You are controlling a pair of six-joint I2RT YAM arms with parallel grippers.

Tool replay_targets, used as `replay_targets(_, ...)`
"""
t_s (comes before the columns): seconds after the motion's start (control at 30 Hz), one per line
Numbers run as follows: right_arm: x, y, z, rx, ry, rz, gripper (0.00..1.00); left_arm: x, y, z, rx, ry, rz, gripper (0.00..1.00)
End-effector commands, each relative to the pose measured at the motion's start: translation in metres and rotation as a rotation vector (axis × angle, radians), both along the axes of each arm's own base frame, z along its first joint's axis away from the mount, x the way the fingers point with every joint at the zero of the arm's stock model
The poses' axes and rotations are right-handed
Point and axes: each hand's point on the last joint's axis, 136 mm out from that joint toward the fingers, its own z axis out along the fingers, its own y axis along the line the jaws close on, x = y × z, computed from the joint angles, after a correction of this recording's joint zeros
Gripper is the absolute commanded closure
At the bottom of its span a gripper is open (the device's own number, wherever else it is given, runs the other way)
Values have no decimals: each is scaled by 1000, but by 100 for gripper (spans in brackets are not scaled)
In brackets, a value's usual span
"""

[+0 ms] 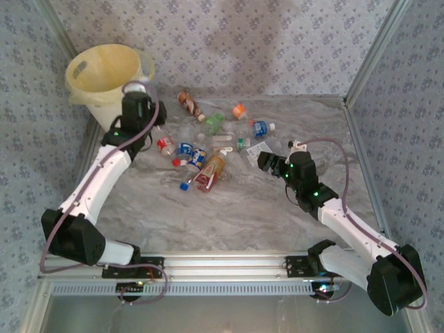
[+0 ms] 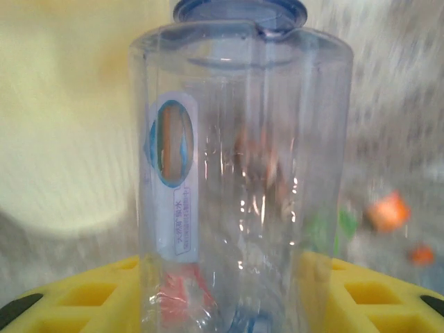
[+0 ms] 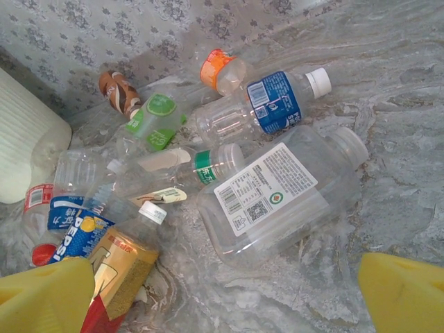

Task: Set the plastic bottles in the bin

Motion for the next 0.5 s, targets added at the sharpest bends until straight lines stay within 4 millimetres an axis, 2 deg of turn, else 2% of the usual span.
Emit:
replay_targets(0.0, 2, -2, 8, -6, -36, -10, 0, 25, 45, 68, 140, -183, 131, 48)
replay_targets(0.1, 1, -3, 9, -7, -35, -12, 0, 48, 81, 101, 132, -261, 204, 47)
replay_targets(0.2, 1, -3, 8, -9, -35, -14, 0, 66, 110, 120, 153, -288, 254, 48)
replay_targets(0.27, 1, -3, 8, -8, -37, -17, 0, 79, 125, 121, 156, -283, 260, 48)
replay_targets(0.33, 1, -3, 8, -8, -39, -16, 0, 94, 141, 112, 133, -260, 273, 48)
replay_targets(0.47, 2, -2, 8, -5, -38, -16, 0, 117, 171, 85, 51, -155, 319, 48)
